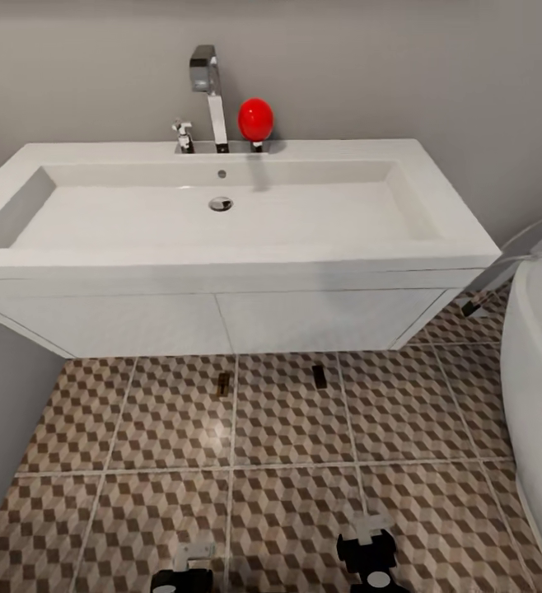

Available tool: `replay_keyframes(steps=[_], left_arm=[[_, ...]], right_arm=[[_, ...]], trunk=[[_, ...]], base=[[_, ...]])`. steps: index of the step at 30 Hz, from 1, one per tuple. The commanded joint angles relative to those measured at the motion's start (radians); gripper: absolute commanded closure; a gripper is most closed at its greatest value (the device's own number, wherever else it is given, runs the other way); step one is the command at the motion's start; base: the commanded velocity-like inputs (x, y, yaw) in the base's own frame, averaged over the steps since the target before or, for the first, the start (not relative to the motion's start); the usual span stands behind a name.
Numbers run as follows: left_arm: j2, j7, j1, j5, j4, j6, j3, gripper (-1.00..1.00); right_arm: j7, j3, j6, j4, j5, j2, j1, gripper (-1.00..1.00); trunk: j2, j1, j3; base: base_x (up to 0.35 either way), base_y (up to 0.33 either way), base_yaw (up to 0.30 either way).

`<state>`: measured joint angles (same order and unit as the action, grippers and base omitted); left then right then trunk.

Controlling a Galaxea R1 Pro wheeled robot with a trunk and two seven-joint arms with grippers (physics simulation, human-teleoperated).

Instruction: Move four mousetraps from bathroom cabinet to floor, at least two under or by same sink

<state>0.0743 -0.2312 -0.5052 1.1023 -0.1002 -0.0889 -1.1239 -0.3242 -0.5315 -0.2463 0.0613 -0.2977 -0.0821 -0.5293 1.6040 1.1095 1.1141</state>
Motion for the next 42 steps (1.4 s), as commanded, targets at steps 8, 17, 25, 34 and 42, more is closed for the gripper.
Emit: replay_keyframes(steps=[8, 17, 25, 34, 42], left_arm=[[-0.002, -0.005, 0.030, 0.008, 0.000, -0.003, -0.008, -1.00], [-0.002, -0.005, 0.037, 0.009, 0.000, -0.003, -0.008, -1.00], [-0.002, -0.005, 0.037, 0.010, 0.000, -0.003, -0.008, -1.00], [-0.002, -0.005, 0.038, 0.008, 0.000, -0.005, -0.008, -1.00], [-0.002, -0.005, 0.038, 0.008, 0.000, -0.005, -0.008, -1.00]], right_arm=[[-0.002, -0.008, -0.004, -0.001, -0.011, 0.000, 0.000, -1.00], [-0.002, -0.008, -0.004, -0.001, -0.010, 0.000, 0.000, -1.00], [-0.002, -0.008, -0.004, -0.001, -0.009, -0.002, 0.000, -1.00], [-0.002, -0.008, -0.004, 0.000, -0.008, -0.003, 0.000, -1.00], [-0.002, -0.008, -0.004, 0.000, -0.007, -0.003, 0.000, -1.00]], trunk=[[-0.049, -0.027, -0.028], [-0.049, -0.027, -0.033], [-0.049, -0.027, -0.034], [-0.049, -0.027, -0.037], [-0.049, -0.027, -0.042]], base=[[0.000, 0.000, -0.234], [0.000, 0.000, -0.165], [0.000, 0.000, -0.018], [0.000, 0.000, -0.107], [0.000, 0.000, -0.036]])
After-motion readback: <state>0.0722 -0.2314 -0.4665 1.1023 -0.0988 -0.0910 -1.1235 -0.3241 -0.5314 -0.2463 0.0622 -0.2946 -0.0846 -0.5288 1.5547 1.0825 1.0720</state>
